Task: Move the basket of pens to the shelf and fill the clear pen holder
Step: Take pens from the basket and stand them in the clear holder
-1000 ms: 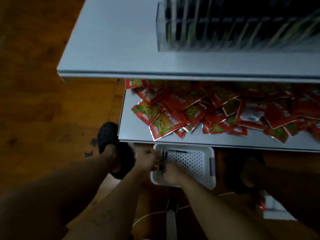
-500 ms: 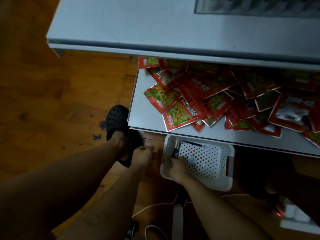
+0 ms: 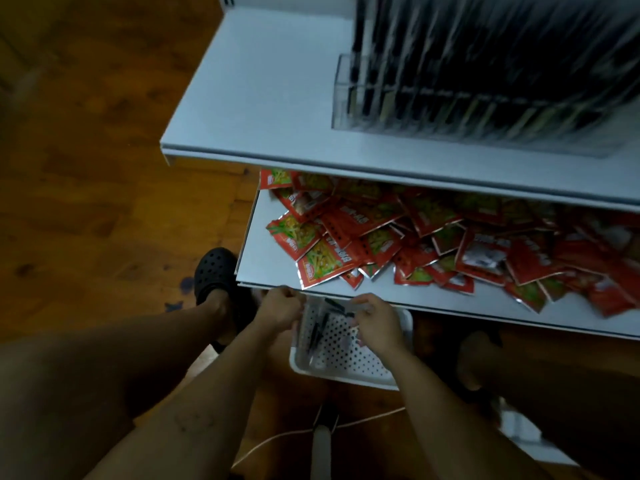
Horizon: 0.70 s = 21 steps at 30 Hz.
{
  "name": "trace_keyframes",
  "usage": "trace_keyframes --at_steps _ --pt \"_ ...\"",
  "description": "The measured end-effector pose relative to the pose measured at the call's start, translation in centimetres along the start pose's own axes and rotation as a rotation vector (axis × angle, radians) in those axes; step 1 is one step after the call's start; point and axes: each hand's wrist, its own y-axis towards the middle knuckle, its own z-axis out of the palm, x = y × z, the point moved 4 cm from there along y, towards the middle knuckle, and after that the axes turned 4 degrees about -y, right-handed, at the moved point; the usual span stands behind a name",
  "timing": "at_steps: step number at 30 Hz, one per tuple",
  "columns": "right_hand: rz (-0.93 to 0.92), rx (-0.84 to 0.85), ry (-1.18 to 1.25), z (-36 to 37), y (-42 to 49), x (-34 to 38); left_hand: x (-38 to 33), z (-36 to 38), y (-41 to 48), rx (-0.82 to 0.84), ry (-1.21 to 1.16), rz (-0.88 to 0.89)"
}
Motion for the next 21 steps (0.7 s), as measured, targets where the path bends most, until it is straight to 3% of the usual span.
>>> trace_keyframes --at_steps 4,10,13,15,21 --pt "-0.151 0.111 -0.011 -3.5 -3.3 4.6 -5.8 0.1 -2.7 0.033 0.036 0.165" --pt "-0.298 0.106 0.009 -9.2 -8.7 9.8 -13.3 0.1 -8.4 0.113 0.159 0.352" --pt "-0.408 0.107 -0.226 -11.4 -10.7 11.3 -15.8 -1.0 -11.0 0.082 0.23 0.432" --pt "-0.446 0.116 -0.246 -12.9 -11.8 12.2 -17.5 -1.9 -12.6 0.039 0.256 0.49" --pt "-0.586 -0.195 -0.107 -18.5 -15.3 17.6 -21.4 -2.9 -16.3 0.088 0.127 0.588"
